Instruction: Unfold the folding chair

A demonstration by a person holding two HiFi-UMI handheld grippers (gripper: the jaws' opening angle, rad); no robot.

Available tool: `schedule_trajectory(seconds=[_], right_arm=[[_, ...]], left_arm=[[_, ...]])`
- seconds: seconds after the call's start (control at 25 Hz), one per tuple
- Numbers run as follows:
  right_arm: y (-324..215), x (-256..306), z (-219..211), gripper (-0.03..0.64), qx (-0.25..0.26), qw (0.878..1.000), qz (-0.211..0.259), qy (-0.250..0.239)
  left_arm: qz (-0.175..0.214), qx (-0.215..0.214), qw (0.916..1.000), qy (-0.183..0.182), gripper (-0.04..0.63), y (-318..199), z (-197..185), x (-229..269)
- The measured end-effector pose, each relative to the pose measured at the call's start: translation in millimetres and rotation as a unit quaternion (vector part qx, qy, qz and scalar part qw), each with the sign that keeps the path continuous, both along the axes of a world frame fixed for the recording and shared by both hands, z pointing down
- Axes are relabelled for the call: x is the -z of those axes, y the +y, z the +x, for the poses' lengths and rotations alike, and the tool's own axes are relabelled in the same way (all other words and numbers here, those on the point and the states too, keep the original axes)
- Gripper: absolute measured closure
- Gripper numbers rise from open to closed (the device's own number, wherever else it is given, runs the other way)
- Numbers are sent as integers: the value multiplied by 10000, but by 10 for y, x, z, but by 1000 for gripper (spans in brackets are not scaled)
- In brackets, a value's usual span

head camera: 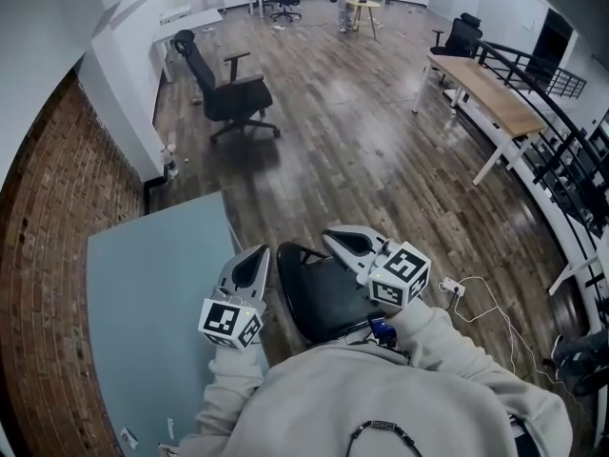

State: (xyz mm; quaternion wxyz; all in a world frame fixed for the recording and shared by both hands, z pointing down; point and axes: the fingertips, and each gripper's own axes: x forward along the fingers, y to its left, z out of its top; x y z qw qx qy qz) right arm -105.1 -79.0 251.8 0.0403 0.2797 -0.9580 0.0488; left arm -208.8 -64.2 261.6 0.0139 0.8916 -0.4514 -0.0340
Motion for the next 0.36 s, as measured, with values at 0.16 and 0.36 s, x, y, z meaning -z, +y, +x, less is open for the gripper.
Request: schedule_trajectory(seconds=[0.16,0.36], right_arm=[[-20,16,25,609,-11,10000,16,2],[-21,12,-8,609,2,10000,11,8]], left_arm=[[18,-32,10000,-19,589,-25,33,17],[26,-69,10000,-19,589,-15,23,18]])
